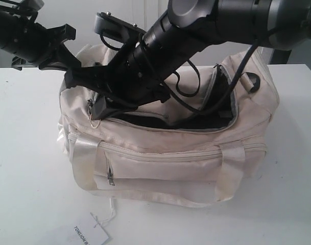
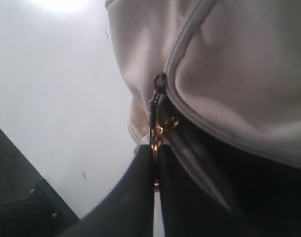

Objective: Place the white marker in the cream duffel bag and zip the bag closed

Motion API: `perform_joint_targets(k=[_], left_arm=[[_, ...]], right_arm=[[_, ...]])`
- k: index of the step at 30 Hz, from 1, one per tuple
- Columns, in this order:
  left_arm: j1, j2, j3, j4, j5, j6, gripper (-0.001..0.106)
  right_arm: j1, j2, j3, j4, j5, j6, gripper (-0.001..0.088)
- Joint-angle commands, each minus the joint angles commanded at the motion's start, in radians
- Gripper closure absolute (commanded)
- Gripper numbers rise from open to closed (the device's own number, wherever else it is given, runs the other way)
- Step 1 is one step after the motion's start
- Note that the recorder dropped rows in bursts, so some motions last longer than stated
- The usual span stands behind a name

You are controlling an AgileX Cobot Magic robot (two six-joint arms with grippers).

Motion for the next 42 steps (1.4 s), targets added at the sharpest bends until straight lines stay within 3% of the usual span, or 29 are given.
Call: perform_joint_targets(k=[21, 31, 35, 42], left_arm=[[0.000, 0.000, 0.000, 0.098, 0.006, 0.004, 0.105], [0.000, 0.000, 0.000, 0.138, 0.008, 0.004, 0.105], [0.000, 0.000, 0.000, 0.140, 0.014, 0.004, 0.105], [0.000, 0.000, 0.000, 0.140, 0.022, 0.004, 0.105]], right_arm=[[-0.004, -0.073, 0.000, -0.291, 0.069, 0.005, 0.0868], [-0.004, -0.107, 0.000, -0.540, 0.101, 0.005, 0.0868], [-0.004, -0.107, 0.000, -0.525, 0.050, 0.023, 0.0868], [-0.002, -0.107, 0.000, -0.376, -0.016, 0.032, 0.0868]])
